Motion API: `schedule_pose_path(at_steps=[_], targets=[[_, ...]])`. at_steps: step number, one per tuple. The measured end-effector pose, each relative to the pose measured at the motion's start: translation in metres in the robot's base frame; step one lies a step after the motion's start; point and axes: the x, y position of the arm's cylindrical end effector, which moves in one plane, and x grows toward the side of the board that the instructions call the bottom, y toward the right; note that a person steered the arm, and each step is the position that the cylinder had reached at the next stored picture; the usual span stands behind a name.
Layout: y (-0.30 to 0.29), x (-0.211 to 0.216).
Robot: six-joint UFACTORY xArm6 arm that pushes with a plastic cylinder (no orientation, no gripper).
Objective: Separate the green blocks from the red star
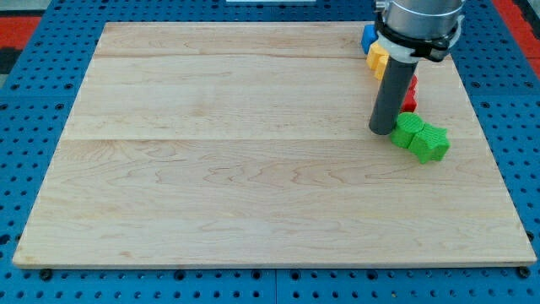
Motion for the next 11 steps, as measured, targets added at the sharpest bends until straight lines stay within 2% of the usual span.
schedule_pose_path(at_steps=[3,5,10,11], targets=[[-0.027,0.032],[-0.025,0.018],[0.026,0.003],[-0.006,0.011]])
